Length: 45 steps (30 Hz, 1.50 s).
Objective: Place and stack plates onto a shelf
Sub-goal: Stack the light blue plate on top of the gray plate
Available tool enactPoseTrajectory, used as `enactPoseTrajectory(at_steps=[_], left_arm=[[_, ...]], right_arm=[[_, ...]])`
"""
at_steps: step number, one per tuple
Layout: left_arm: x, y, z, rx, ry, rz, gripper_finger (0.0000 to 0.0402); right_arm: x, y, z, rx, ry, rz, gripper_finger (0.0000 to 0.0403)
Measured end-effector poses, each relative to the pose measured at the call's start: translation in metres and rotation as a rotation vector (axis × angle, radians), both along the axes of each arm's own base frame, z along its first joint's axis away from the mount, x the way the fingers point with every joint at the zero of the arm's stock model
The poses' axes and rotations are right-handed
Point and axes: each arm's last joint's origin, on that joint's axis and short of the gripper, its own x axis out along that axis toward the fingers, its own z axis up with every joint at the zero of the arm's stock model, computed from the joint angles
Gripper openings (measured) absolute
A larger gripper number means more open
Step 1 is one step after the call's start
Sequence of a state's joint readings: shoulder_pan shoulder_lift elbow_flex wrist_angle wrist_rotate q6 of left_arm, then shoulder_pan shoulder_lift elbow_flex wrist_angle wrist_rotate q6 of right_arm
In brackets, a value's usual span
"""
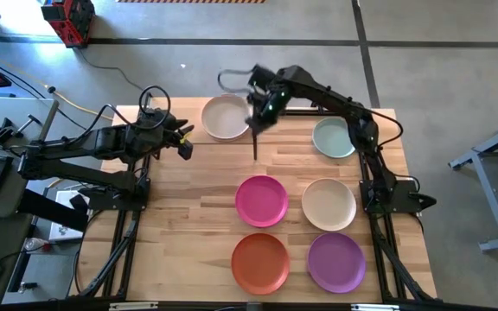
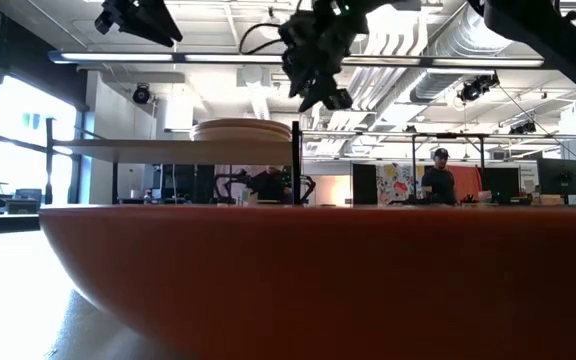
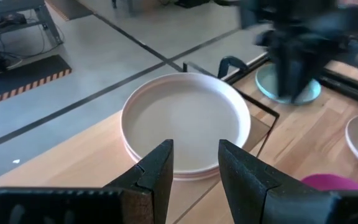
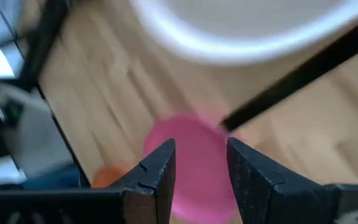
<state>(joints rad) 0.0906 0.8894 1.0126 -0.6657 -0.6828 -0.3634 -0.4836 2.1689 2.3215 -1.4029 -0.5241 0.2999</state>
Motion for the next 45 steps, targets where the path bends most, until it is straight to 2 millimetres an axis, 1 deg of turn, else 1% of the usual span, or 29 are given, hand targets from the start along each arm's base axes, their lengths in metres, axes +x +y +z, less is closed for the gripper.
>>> enactPoseTrajectory(at_steps=[4, 8, 11, 16, 20, 23, 26, 29, 33, 36, 38, 45], left_arm=[[0.0, 0.0, 0.0, 0.002, 0.004, 0.005, 0.0117], [0.0, 0.0, 0.0, -0.009, 0.003, -0.014, 0.0117], [0.001, -0.001, -0.001, -0.024, 0.002, -0.039, 0.0117], [-0.001, -0.001, -0.004, -0.031, 0.041, -0.043, 0.0117], [-0.003, -0.001, -0.006, -0.035, 0.072, -0.043, 0.0117], [-0.004, -0.001, -0.007, -0.037, 0.09, -0.044, 0.0117], [-0.004, -0.002, -0.008, -0.04, 0.094, -0.049, 0.0117], [-0.004, -0.002, -0.008, -0.033, 0.108, -0.068, 0.0117], [-0.004, -0.002, -0.008, -0.019, 0.122, -0.078, 0.0117], [-0.004, -0.002, -0.008, -0.01, 0.13, -0.083, 0.0117], [-0.004, -0.002, -0.008, -0.01, 0.13, -0.083, 0.0117], [-0.004, -0.001, -0.007, 0.001, 0.13, -0.067, 0.0117]], right_arm=[[0.007, 0.038, -0.002, -0.015, 0.086, 0.112, 0.0122], [0.014, 0.08, -0.005, -0.1, 0.199, 0.182, 0.0122], [0.02, 0.109, -0.006, -0.18, 0.25, 0.186, 0.0122], [0.027, 0.156, -0.008, -0.261, 0.298, 0.181, 0.0122], [0.028, 0.186, -0.013, -0.343, 0.341, 0.157, 0.0122], [0.027, 0.202, -0.023, -0.361, 0.383, 0.168, 0.0122], [0.025, 0.21, -0.038, -0.359, 0.445, 0.169, 0.0122], [0.02, 0.212, -0.056, -0.355, 0.524, 0.175, 0.0122], [0.003, 0.206, -0.07, -0.348, 0.621, 0.163, 0.0122], [-0.014, 0.196, -0.081, -0.338, 0.688, 0.15, 0.0122], [-0.025, 0.187, -0.085, -0.342, 0.699, 0.128, 0.0122], [-0.067, 0.154, -0.097, -0.379, 0.644, 0.021, 0.0122]])
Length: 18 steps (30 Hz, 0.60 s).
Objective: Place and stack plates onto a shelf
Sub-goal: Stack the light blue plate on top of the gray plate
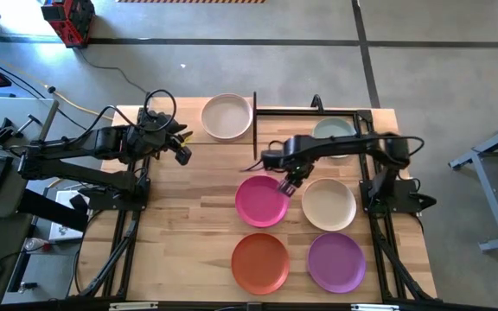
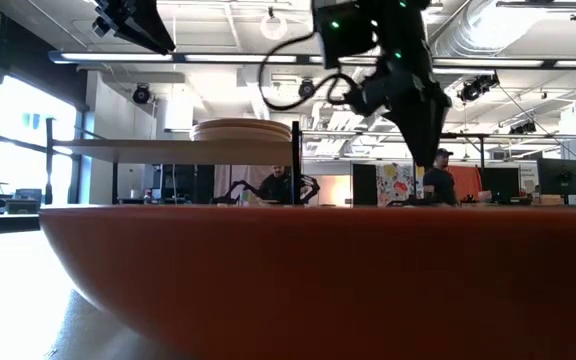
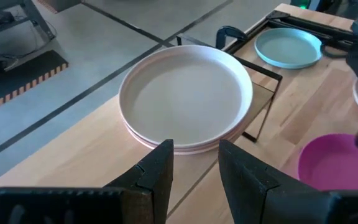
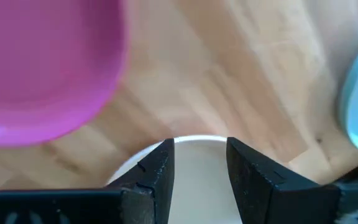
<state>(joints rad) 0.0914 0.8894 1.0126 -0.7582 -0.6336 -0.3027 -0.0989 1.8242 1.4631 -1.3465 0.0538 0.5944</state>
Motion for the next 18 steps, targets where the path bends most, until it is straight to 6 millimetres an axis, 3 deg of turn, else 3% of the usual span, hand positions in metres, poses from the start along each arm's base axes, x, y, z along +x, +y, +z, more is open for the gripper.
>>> enactPoseTrajectory(at_steps=[9, 18], left_arm=[[-0.001, 0.001, 0.001, 0.029, 0.001, 0.041, 0.0117], [-0.001, 0.002, 0.001, 0.04, -0.008, 0.077, 0.0117]], right_arm=[[-0.056, -0.051, -0.02, -0.119, 0.064, -0.122, 0.0122], [-0.071, -0.092, -0.041, -0.141, -0.001, -0.138, 0.0122]])
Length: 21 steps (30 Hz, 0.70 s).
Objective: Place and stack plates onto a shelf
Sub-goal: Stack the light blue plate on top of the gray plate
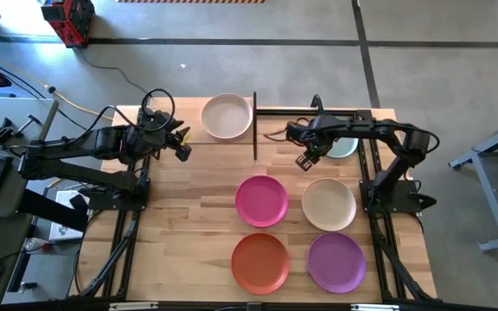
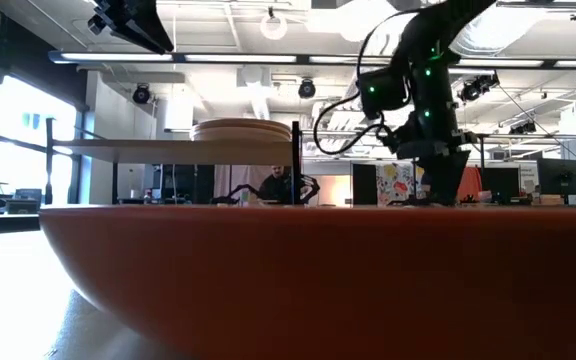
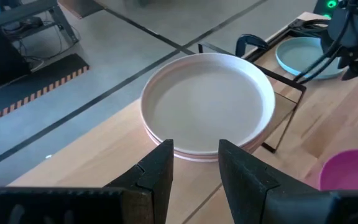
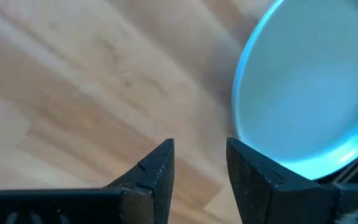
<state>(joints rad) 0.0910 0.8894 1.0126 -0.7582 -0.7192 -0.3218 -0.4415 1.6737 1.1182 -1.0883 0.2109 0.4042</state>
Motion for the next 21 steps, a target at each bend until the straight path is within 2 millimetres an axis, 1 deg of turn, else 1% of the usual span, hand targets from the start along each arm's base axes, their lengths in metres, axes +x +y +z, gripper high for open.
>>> enactPoseTrajectory(at_steps=[6, 10, 17, 21], left_arm=[[0.0, 0.0, 0.0, -0.001, -0.011, 0.018, 0.0117], [0.0, 0.001, 0.0, 0.009, -0.011, 0.033, 0.0117], [-0.001, 0.001, 0.001, 0.024, -0.01, 0.053, 0.0117], [-0.001, 0.002, 0.001, 0.036, -0.009, 0.069, 0.0117]], right_arm=[[-0.007, -0.021, -0.008, -0.035, -0.044, -0.012, 0.0122], [-0.015, -0.031, -0.018, -0.022, -0.083, -0.054, 0.0122], [-0.028, -0.038, -0.032, -0.013, -0.081, -0.099, 0.0122], [-0.031, -0.039, -0.036, -0.01, -0.09, -0.112, 0.0122]])
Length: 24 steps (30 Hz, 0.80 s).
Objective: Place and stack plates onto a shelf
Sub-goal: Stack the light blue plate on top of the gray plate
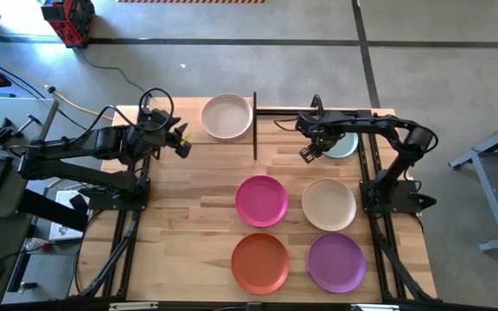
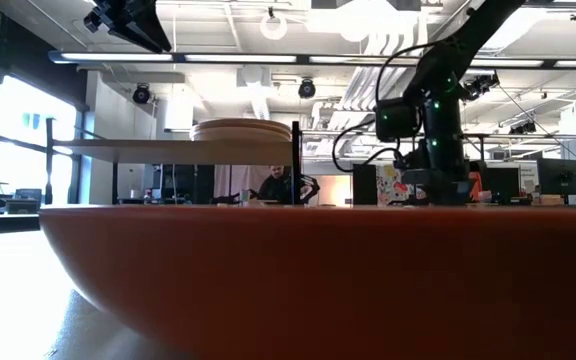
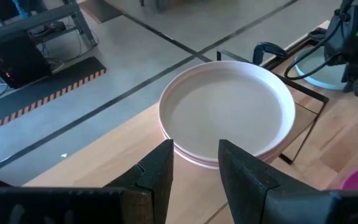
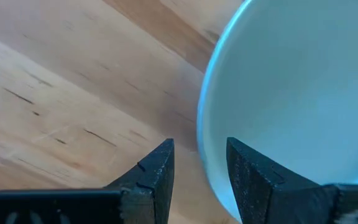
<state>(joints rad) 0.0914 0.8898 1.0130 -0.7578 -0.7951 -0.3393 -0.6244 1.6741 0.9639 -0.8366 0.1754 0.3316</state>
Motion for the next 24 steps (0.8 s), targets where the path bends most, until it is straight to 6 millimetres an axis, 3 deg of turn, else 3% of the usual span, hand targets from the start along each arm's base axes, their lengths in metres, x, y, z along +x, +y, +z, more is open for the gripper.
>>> enactPoseTrajectory(at_steps=[16, 19, 24], left_arm=[[0.0, 0.0, 0.001, 0.001, -0.008, 0.001, 0.0117], [0.0, 0.0, 0.001, 0.001, -0.008, 0.001, 0.0117], [0.0, 0.0, 0.001, 0.002, -0.007, 0.001, 0.0117]], right_arm=[[0.001, -0.007, -0.012, 0.033, 0.001, -0.021, 0.0119], [0.0, -0.007, -0.012, 0.032, 0.0, -0.03, 0.0098], [0.0, -0.007, -0.012, 0.038, -0.001, -0.054, 0.0018]])
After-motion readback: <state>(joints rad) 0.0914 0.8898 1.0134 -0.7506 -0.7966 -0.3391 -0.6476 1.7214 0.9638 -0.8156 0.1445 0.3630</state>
